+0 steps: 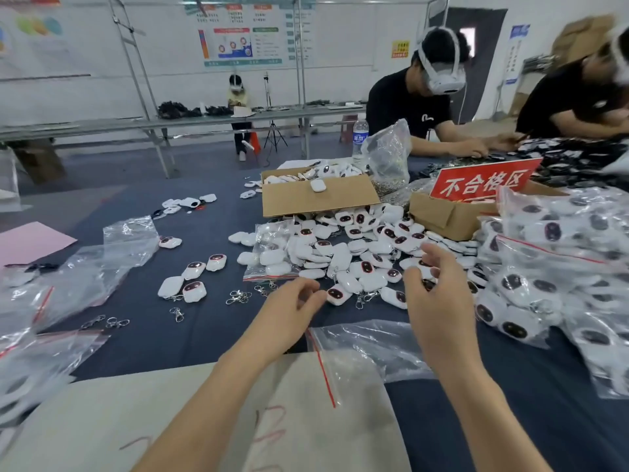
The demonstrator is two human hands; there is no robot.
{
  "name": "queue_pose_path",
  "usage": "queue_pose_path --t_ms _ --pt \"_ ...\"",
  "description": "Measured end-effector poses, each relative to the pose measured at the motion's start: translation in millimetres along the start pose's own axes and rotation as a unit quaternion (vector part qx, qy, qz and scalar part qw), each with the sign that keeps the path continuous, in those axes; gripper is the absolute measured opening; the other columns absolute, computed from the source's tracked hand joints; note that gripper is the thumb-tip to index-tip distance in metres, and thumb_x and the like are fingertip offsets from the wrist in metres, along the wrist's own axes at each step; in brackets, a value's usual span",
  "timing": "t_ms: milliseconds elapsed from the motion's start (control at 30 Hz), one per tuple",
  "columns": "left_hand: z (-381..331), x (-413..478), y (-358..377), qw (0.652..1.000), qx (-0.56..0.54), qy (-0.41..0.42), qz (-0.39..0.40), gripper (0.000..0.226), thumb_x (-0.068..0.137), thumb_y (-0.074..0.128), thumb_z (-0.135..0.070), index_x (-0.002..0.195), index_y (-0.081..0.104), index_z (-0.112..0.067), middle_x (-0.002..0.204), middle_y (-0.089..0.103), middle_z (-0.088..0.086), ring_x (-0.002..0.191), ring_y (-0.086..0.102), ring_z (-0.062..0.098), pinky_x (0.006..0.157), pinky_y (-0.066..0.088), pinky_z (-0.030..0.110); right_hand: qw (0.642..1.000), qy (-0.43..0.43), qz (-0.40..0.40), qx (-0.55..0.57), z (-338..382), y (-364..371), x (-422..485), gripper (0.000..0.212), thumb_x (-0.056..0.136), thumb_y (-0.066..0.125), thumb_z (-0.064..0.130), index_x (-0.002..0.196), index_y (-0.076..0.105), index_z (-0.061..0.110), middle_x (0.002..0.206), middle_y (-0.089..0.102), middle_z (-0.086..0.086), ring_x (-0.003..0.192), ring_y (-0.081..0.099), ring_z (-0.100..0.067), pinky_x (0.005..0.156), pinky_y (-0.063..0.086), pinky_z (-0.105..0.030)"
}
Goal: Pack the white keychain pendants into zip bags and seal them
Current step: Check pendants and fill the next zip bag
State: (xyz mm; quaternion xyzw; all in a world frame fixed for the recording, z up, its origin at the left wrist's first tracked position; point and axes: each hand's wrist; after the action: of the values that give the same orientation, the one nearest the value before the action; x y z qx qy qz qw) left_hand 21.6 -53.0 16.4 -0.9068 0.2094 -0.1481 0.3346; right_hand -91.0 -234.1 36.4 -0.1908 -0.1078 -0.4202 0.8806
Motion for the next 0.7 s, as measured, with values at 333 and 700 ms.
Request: queue_pose_path --t_ms 333,700 --pt "22.3 111.4 18.9 0.937 0.34 0.076 0.014 0.046 0.102 0.053 -0.032 0.145 0.041 -0.022 0.142 0.045 0.008 0.126 0.046 0.03 0.103 0.04 0.041 0.995 0.001 0.095 -0.011 -20.1 95.1 57.0 0.036 0.101 0.046 0.023 0.136 0.049 0.03 0.132 0.054 0.006 0.121 0.05 -0.011 0.1 0.045 -0.035" --pt "20.8 44.2 5.9 0.982 -0.127 0.103 -0.092 0.034 0.097 0.06 -0.003 0.102 0.068 -0.036 0.107 0.065 -0.016 0.103 0.062 -0.001 0.085 0.043 0.009 0.942 -0.006 0.323 0.095 -32.1 110.6 50.4 0.024 0.107 0.046 0.03 0.114 0.067 0.039 0.103 0.071 0.016 0.095 0.065 0.003 0.08 0.054 -0.018"
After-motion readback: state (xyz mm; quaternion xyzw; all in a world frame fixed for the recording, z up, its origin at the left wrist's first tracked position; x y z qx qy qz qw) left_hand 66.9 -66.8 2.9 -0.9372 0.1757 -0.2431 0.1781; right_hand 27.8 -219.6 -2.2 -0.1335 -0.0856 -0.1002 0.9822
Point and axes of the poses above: each hand's wrist, its own x-axis towards the middle knuckle, its own y-axis out of the palm, z = x × y
